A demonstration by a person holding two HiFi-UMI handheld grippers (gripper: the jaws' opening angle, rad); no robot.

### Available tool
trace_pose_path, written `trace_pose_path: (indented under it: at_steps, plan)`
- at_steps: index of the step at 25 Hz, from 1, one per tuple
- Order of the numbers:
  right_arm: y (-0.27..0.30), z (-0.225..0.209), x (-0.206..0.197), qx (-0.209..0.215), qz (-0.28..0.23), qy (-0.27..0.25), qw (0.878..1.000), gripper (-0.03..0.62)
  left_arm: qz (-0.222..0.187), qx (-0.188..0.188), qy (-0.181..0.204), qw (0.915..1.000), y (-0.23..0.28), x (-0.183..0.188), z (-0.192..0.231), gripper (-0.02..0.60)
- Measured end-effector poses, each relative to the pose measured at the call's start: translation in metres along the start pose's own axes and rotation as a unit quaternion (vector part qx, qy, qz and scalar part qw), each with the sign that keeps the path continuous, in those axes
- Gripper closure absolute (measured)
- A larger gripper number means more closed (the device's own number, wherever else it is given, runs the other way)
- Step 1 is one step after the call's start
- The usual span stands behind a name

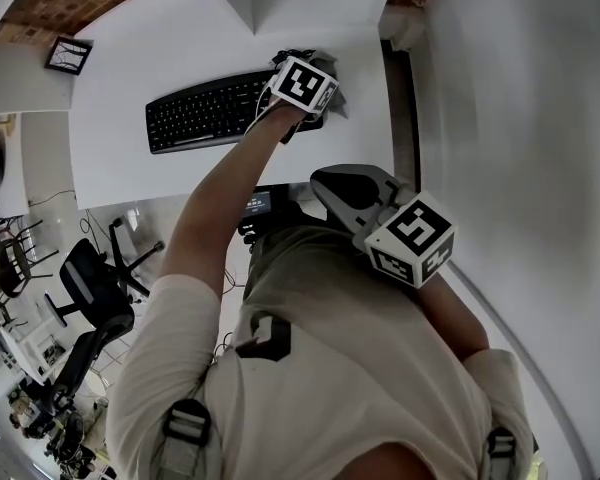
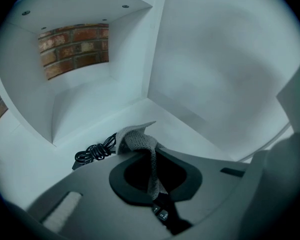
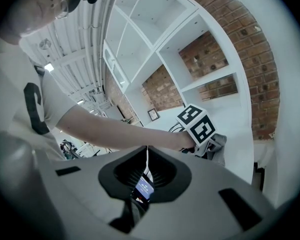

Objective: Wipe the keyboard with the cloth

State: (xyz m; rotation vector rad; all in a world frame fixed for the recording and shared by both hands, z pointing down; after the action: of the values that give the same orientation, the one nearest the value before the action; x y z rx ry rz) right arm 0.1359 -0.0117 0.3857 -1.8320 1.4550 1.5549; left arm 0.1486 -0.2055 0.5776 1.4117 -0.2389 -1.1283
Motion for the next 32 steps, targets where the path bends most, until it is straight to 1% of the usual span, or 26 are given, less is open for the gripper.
trace_pose_path:
  at_steps: [5, 9, 16, 19, 21, 23, 25, 27, 30, 32]
  plan:
    - [0.001, 0.005, -0.002, 0.002, -0.003, -0.003, 1.000, 0.588, -0.029, 0.002, 0.005, 0.9996, -0.022, 0.002, 0.005, 0.572]
    - [0.000, 0.007, -0.001, 0.007, -0.006, -0.007, 1.000, 0.588, -0.047, 0.011, -0.012, 0.9988, -0.044, -0.002, 0.018, 0.572]
    - [-0.001, 0.013, 0.003, 0.027, -0.013, -0.018, 0.999, 0.588, -0.038, 0.049, -0.037, 0.9974, -0.072, -0.042, 0.046, 0.572]
    - [0.000, 0.015, 0.002, 0.038, -0.013, -0.018, 0.999, 0.588, -0.036, 0.062, -0.057, 0.9958, -0.085, -0.062, 0.052, 0.572]
    - [0.003, 0.018, 0.003, 0.051, -0.013, -0.018, 0.998, 0.588, -0.042, 0.066, -0.066, 0.9947, -0.100, -0.073, 0.049, 0.572]
    - [0.008, 0.022, 0.003, 0.071, -0.012, -0.015, 0.997, 0.588, -0.061, 0.068, -0.076, 0.9929, -0.123, -0.082, 0.042, 0.572]
    - [0.014, 0.026, 0.003, 0.091, -0.009, -0.008, 0.996, 0.588, -0.093, 0.063, -0.098, 0.9889, -0.151, -0.087, 0.034, 0.572]
    - [0.023, 0.031, 0.004, 0.109, -0.007, -0.001, 0.994, 0.588, -0.135, 0.050, -0.125, 0.9817, -0.183, -0.090, 0.026, 0.572]
    - [0.035, 0.042, 0.007, 0.132, -0.004, -0.004, 0.991, 0.588, -0.201, 0.032, -0.159, 0.9662, -0.229, -0.095, 0.017, 0.572]
    - [0.042, 0.050, 0.010, 0.136, -0.004, -0.012, 0.991, 0.588, -0.238, 0.023, -0.176, 0.9548, -0.256, -0.104, 0.012, 0.572]
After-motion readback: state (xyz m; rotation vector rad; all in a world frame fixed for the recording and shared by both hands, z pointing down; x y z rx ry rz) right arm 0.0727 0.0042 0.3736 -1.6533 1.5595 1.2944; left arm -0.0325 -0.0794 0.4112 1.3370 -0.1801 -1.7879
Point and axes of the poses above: the fingertips, and each gripper's own axes: y forward along the fingers, z to its left, x out of its top, the point moved 3 cm from there along -y, backward along the fingers, and after that the axes turned 9 degrees about -y, right-handed, at the moved point
